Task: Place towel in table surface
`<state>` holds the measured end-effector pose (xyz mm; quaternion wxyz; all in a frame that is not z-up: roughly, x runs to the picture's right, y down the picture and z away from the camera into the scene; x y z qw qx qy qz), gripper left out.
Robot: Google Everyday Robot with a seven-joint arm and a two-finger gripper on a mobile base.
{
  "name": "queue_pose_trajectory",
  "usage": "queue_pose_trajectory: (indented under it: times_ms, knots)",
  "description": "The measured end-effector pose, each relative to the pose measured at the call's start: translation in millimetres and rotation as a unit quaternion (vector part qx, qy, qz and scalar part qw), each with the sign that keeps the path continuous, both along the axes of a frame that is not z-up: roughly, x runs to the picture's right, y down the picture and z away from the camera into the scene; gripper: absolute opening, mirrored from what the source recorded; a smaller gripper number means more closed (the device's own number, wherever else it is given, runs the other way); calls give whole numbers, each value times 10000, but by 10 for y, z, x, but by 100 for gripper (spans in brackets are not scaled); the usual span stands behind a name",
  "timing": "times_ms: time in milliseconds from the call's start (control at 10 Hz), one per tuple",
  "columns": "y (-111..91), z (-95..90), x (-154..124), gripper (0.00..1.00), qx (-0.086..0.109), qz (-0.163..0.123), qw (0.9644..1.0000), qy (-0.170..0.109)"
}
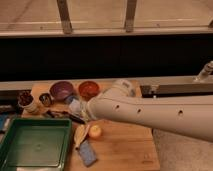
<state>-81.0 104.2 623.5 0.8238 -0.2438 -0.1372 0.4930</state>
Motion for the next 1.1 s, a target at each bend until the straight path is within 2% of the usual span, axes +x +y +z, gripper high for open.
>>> queue_pose_trajectory:
  times_ms: [200,300,500,800,1100]
  knots:
    - [-63,-2,291,0,60,279,9996,-35]
    - [-111,-13,513,0,83,444,9990,38]
    - [-194,18,721,0,46,635,9977,215]
    - [-288,261,992,0,-256,830,9943,618]
    - [-235,614,1182,0,-692,981,9879,982]
